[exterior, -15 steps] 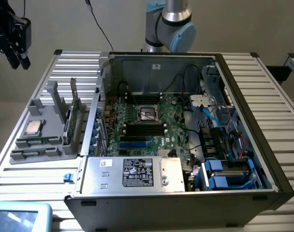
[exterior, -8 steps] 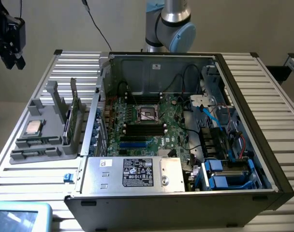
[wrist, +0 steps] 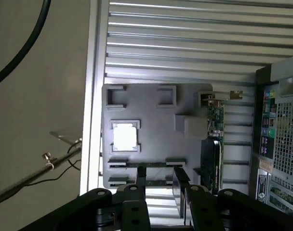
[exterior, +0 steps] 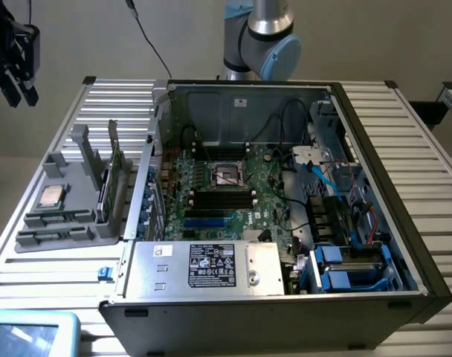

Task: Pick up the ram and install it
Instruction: 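Reach for the ram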

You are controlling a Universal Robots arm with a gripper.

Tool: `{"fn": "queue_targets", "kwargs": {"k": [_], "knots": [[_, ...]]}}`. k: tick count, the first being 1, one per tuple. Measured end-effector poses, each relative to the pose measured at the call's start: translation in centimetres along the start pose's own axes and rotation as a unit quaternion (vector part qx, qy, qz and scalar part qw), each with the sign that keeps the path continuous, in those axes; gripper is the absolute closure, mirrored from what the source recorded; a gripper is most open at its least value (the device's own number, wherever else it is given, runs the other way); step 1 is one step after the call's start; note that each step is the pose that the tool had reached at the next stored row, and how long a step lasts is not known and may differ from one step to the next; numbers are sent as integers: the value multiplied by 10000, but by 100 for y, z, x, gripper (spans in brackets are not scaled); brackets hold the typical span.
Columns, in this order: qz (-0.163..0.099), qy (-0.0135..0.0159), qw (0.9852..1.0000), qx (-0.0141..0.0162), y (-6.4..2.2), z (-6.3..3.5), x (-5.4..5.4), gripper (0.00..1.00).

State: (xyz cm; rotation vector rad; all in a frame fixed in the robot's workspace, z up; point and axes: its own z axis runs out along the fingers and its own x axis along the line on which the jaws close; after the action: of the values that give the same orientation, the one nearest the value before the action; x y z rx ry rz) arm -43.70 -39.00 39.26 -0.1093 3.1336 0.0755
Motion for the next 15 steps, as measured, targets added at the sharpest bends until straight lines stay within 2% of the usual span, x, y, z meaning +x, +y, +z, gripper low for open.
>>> {"fn": "queue_targets", "kwargs": {"k": [4,8,12,15], "knots": [[-367,18,9993,-2,0,0,0,65],[-729,35,9973,-5,0,0,0,65],[-1089,52,9940,-7,0,0,0,65],[-1360,65,9907,-9,0,0,0,65]]}}
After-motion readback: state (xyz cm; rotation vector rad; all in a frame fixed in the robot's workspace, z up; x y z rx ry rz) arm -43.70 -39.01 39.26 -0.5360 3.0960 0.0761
